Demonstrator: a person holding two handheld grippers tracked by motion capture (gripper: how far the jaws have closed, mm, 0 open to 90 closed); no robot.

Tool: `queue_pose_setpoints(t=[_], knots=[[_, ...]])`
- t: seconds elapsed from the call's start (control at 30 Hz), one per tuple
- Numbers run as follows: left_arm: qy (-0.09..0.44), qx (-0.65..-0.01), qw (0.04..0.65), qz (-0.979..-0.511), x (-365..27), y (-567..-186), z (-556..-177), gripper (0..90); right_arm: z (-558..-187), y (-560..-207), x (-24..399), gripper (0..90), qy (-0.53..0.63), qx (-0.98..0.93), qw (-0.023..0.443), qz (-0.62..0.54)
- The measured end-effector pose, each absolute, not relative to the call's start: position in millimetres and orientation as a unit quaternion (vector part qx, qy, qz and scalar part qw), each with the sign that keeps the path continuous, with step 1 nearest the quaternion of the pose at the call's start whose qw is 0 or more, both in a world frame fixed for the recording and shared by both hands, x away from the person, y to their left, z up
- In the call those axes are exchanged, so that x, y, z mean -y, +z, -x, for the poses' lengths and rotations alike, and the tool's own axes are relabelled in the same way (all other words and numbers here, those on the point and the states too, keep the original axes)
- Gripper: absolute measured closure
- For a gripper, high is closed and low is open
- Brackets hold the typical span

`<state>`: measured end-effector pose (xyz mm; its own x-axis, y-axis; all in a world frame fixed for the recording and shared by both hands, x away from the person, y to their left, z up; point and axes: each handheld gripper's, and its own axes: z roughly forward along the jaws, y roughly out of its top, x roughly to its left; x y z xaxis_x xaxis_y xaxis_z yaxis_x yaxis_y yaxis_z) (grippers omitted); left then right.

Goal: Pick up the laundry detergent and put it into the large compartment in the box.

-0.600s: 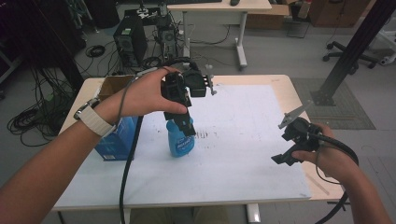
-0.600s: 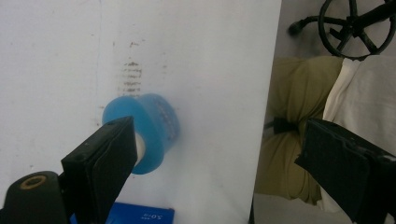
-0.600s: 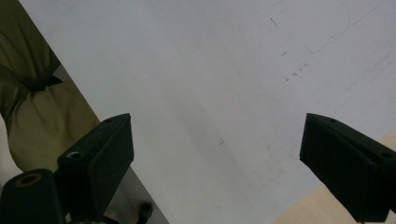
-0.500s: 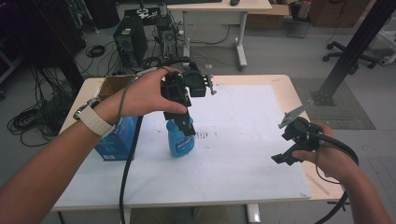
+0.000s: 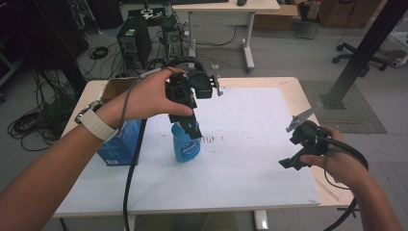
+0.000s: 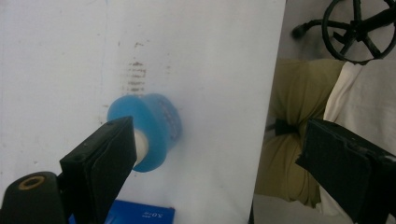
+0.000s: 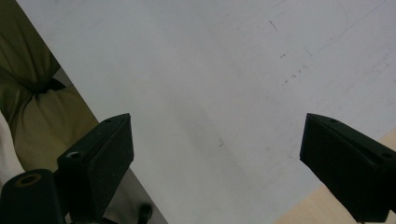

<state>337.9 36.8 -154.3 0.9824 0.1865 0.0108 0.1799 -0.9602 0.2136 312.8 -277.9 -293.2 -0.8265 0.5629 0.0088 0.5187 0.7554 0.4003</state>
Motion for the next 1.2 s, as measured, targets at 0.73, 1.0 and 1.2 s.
queue_pose_setpoints(t=[0.73, 1.0, 1.2], knots=[[0.029, -0.136, 0.119, -0.983, -44.3, -147.9, -341.5, 10.3, -313.1, -293.3, 275.9, 9.9, 0.196, -0.936, 0.056, -0.288], [0.038, -0.16, 0.12, -0.979, -45.4, -147.2, -343.5, 9.2, -314.6, -293.9, 274.0, 9.9, 0.196, -0.936, 0.055, -0.286], [0.047, -0.186, 0.109, -0.975, -44.5, -148.7, -346.9, 9.2, -314.9, -293.8, 274.2, 9.9, 0.196, -0.937, 0.054, -0.284]])
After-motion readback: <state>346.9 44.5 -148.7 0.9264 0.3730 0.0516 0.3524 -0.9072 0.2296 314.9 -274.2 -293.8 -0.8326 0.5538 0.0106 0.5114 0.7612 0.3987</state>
